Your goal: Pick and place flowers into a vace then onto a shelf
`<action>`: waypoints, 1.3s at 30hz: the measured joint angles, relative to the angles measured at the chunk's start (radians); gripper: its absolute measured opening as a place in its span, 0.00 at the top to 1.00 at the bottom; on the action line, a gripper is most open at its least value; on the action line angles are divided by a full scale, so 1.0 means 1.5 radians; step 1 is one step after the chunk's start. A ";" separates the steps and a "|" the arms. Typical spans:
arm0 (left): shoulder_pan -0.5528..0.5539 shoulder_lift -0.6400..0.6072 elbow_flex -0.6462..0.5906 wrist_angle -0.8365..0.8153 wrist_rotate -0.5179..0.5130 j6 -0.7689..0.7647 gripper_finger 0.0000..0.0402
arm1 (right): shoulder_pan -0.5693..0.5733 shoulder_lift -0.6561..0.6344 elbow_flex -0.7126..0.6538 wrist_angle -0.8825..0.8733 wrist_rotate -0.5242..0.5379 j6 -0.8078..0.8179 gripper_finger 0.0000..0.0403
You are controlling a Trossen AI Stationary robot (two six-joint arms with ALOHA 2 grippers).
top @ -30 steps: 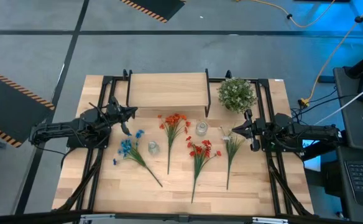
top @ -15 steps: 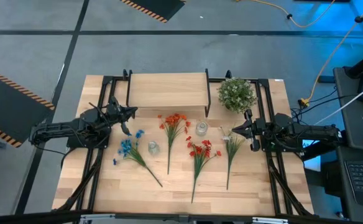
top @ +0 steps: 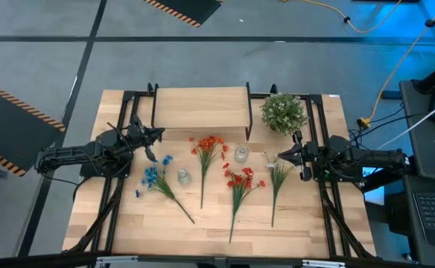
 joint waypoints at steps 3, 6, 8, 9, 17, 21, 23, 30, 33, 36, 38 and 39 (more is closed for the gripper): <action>0.000 0.000 0.000 0.000 -0.001 0.033 0.99 | 0.000 0.000 0.000 0.000 0.000 0.000 0.94; 0.000 0.000 0.000 0.000 0.004 0.017 0.99 | 0.000 0.000 0.000 0.000 0.000 -0.003 0.94; 0.000 0.000 0.000 0.000 0.004 -0.003 0.99 | 0.000 0.000 0.000 0.000 0.009 -0.028 0.94; 0.000 0.000 0.000 0.000 0.004 -0.010 0.99 | 0.000 0.000 0.000 0.000 0.019 -0.037 0.94; 0.000 0.000 0.000 -0.002 0.025 0.022 0.99 | 0.000 0.000 0.000 0.009 0.039 -0.006 0.94; 0.000 0.000 0.003 -0.007 0.123 0.035 0.99 | 0.000 0.001 0.000 0.012 0.059 0.042 0.94; 0.000 0.000 0.015 -0.007 0.136 0.035 0.99 | 0.000 0.006 0.000 0.010 0.059 0.043 0.96; 0.000 0.031 0.080 -0.088 0.140 0.004 1.00 | 0.000 0.060 0.020 0.017 0.070 0.075 0.99; 0.000 0.064 0.087 -0.091 0.140 -0.008 0.99 | 0.000 0.101 0.051 0.018 0.079 0.071 0.99; 0.000 0.094 0.087 -0.086 0.133 -0.016 0.99 | 0.000 0.146 0.082 0.019 0.081 0.050 0.99; 0.000 0.111 0.087 -0.078 0.122 -0.027 0.99 | 0.000 0.176 0.099 0.017 0.081 0.038 1.00; 0.000 0.117 0.087 -0.074 0.123 -0.031 0.99 | 0.000 0.190 0.108 0.016 0.081 0.037 1.00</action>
